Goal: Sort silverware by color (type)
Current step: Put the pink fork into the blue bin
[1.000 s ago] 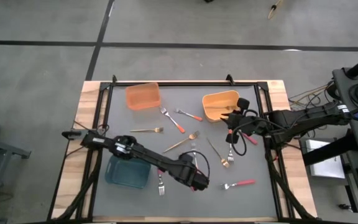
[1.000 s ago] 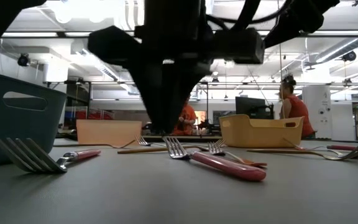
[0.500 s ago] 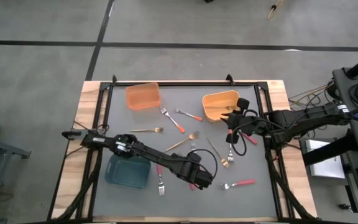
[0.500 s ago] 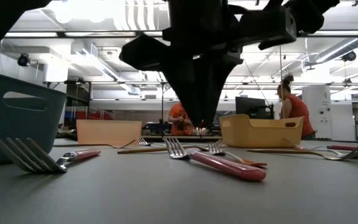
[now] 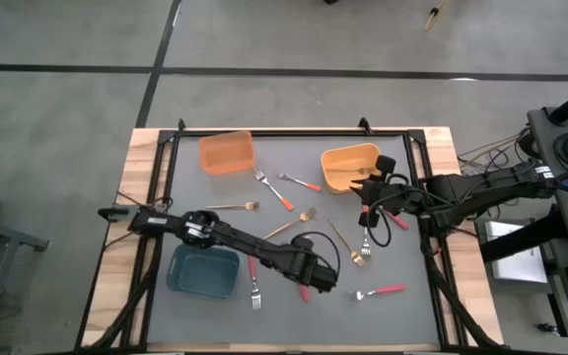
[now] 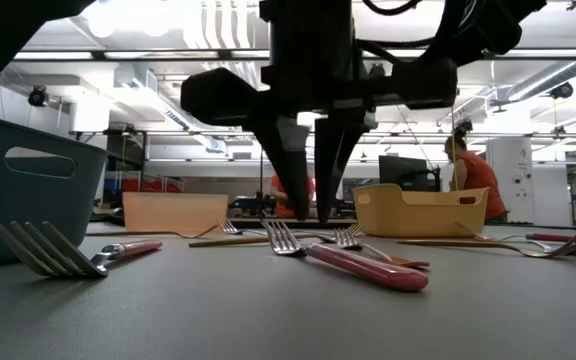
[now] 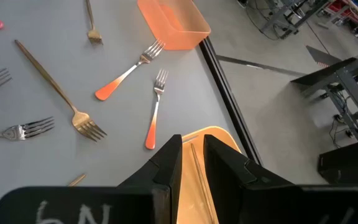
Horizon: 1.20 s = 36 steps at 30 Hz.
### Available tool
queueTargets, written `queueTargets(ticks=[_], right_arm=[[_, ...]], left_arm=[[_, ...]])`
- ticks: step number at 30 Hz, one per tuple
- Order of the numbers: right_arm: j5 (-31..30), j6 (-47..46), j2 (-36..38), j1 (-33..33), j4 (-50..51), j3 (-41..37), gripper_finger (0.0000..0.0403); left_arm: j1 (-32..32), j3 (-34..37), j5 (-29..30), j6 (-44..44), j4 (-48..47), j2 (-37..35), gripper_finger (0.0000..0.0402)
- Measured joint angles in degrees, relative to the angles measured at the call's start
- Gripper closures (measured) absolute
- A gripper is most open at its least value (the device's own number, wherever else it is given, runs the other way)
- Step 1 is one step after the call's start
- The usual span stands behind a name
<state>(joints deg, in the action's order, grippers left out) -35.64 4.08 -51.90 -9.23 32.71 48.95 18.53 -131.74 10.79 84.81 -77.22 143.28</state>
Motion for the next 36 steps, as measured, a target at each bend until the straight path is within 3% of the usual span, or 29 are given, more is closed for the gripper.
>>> queueTargets(ticks=[11, 30, 36], right_arm=[[-0.2, 0.0, 0.0, 0.0, 1.4, 0.0, 0.0344], [-0.1, 0.5, 0.0, 0.0, 1.4, 0.0, 0.0344], [-0.1, 0.5, 0.0, 0.0, 1.4, 0.0, 0.0344]], left_arm=[[-0.7, 4.4, -2.2, 3.4, 2.1, -0.2, 0.027], [-1.1, 4.0, -1.0, 3.2, 5.2, 0.0, 0.0283], [-1.2, 4.0, -1.3, -2.8, -2.0, 0.0, 0.0283]])
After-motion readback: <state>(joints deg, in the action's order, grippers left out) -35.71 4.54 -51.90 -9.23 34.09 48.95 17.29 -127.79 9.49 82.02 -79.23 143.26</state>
